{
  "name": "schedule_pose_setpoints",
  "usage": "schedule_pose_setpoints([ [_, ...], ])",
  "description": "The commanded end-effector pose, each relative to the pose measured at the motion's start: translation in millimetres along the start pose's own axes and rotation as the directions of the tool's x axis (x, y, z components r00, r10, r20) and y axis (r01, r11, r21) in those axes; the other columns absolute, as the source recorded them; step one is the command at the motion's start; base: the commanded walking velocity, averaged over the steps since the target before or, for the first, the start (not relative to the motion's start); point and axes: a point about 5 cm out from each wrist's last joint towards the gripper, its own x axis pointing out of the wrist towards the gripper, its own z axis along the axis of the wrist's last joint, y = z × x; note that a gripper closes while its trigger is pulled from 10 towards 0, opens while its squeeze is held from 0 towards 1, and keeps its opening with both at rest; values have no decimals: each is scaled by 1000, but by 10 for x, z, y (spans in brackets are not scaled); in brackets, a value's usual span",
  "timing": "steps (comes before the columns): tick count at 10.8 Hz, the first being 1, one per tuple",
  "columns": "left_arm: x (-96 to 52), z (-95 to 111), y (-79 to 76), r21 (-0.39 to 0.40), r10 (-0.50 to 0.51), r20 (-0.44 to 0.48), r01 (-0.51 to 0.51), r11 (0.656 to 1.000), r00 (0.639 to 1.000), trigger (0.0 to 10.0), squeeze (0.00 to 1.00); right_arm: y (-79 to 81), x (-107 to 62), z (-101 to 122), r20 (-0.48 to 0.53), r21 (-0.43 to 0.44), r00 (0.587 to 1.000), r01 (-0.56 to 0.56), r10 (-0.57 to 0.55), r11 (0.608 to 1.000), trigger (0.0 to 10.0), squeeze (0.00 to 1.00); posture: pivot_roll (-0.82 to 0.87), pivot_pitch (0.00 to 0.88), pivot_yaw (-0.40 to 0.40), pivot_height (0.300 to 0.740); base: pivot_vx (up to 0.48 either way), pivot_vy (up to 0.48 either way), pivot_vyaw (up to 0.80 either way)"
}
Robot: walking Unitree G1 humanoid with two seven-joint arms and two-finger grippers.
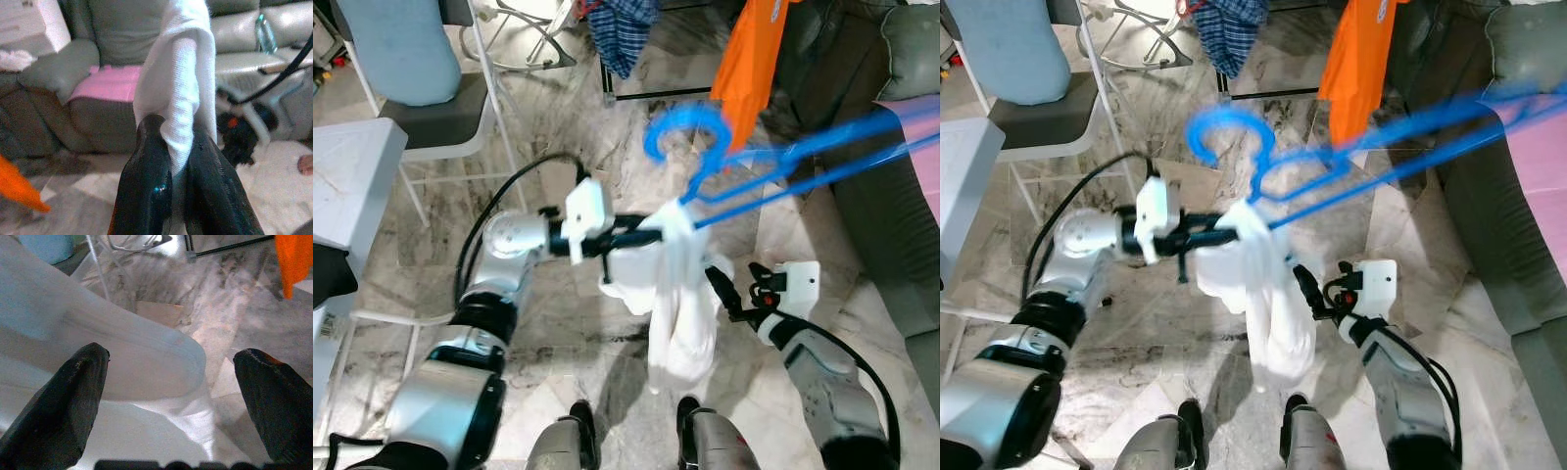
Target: Hang hanger
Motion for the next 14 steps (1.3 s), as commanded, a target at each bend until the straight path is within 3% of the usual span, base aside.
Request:
schedule_pose_setpoints([
  [1, -38, 58, 0, 13, -3, 32, 2, 1000, 999, 0, 0, -69, -26, -51, -6, 11, 999, 38, -38, 999, 10000, 0, -240, 263, 99, 740, 0, 0, 0],
  [4, -10, 193, 8, 24, -14, 88, 11, 1000, 996, 0, 0, -207, -24, -199, -98, 12, 988, 120, -118, 993, 10000, 0, -233, 260, 94, 740, 0, 0, 0],
  [14, -10, 193, 8, 24, -14, 88, 11, 1000, 996, 0, 0, -207, -24, -199, -98, 12, 988, 120, -118, 993, 10000, 0, -233, 260, 94, 740, 0, 0, 0],
])
